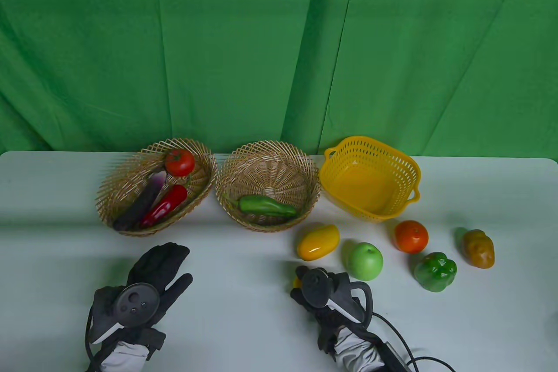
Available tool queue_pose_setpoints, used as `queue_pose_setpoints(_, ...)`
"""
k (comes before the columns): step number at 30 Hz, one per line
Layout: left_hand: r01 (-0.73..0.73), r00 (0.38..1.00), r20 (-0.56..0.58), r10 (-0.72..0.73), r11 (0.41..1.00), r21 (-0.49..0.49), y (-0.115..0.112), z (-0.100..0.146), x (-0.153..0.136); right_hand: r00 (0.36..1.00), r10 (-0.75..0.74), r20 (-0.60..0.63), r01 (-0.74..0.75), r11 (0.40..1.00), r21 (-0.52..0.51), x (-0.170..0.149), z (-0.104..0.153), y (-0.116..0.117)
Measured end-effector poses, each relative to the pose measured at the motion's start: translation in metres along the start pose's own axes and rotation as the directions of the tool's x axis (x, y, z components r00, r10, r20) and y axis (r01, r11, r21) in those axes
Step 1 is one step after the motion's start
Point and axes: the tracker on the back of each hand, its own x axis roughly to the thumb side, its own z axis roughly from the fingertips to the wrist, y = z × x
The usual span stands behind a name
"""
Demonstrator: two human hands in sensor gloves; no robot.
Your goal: Place 10 objects into 3 containers, with green background
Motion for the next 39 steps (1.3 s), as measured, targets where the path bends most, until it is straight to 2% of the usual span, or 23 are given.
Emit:
queue_pose_setpoints(9, -0.002, 1.000, 0.007, 0.002, 1.000, 0.005, 0.001, 0.000, 0.001, 0.999, -0.006, 0.046, 0.007, 1.000, -0.012, 0.023, -0.013, -0.046)
queue_pose_setpoints(13, -0.006, 1.000, 0.004, 0.006, 1.000, 0.008, 0.001, 0.001, 0.001, 0.999, 0.031, 0.039, -0.031, 0.999, -0.011, 0.036, -0.030, -0.064)
queue_pose_setpoints(19, -0.005, 1.000, 0.005, 0.005, 1.000, 0.018, 0.002, 0.001, 0.001, 1.000, -0.016, -0.014, 0.015, 1.000, -0.025, 0.048, -0.060, -0.080)
queue_pose_setpoints(24, -0.001, 1.000, 0.005, 0.001, 1.000, 0.021, 0.003, 0.002, 0.001, 0.997, -0.028, -0.065, 0.025, 0.998, -0.053, 0.057, -0.087, -0.086)
queue_pose_setpoints(29, 0.005, 1.000, 0.002, -0.005, 1.000, 0.023, 0.004, 0.003, 0.001, 0.992, 0.071, -0.105, -0.081, 0.992, -0.096, 0.068, -0.109, -0.086)
queue_pose_setpoints(39, 0.008, 1.000, -0.007, -0.008, 1.000, 0.012, 0.004, 0.002, -0.001, 0.957, 0.219, -0.190, -0.228, 0.974, -0.023, 0.079, -0.140, -0.064)
